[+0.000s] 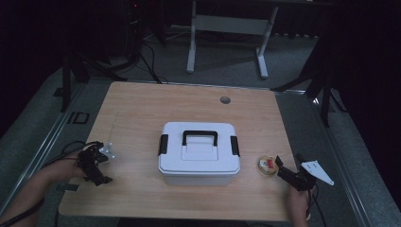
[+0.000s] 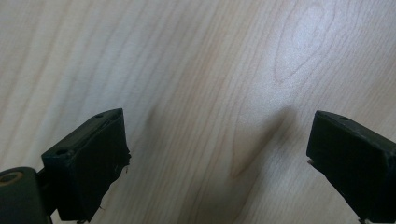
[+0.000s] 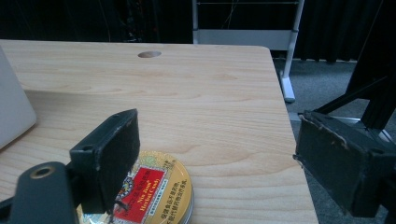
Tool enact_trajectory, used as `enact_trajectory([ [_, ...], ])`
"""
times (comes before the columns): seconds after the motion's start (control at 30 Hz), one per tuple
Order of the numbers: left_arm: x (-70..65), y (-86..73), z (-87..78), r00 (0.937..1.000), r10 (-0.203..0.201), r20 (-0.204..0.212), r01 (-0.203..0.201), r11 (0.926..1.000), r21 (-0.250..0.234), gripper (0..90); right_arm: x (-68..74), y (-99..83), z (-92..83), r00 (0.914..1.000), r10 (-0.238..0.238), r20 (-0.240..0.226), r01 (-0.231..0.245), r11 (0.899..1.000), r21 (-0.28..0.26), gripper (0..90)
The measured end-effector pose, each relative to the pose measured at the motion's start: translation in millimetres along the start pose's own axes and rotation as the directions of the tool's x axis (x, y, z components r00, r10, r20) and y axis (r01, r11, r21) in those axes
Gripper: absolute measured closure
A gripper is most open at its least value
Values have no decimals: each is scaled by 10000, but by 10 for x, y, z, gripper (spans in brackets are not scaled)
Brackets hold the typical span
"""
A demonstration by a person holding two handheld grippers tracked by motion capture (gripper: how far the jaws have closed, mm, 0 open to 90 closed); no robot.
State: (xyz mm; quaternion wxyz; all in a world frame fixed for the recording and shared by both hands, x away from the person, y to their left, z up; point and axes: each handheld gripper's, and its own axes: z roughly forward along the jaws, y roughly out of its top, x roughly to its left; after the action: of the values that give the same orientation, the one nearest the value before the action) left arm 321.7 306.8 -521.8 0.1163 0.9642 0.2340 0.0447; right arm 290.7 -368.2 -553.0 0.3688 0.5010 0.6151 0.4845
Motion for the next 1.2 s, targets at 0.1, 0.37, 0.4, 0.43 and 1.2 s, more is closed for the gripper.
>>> enact_trajectory([
  [0.1,12,55,-60,9994,286,-201,-275,9982,526,45,-2,0,0,10000,24,-15,-24,10000,-1,134],
  [0.37,18,153,-154,9997,-160,-168,177,9942,1060,37,6,1,5,10000,-48,-42,48,10000,27,134],
  [0.4,18,153,-154,9997,-160,-168,177,9942,1060,32,6,1,5,10000,-49,-55,49,10000,25,134],
  [0.43,16,169,-164,9997,-246,-54,251,9939,1076,30,6,1,5,10000,-42,-58,43,10000,27,134],
  [1.2,-69,520,-403,9930,-272,1150,15,9761,2171,8,16,4,16,9997,-64,-217,67,9999,125,134],
])
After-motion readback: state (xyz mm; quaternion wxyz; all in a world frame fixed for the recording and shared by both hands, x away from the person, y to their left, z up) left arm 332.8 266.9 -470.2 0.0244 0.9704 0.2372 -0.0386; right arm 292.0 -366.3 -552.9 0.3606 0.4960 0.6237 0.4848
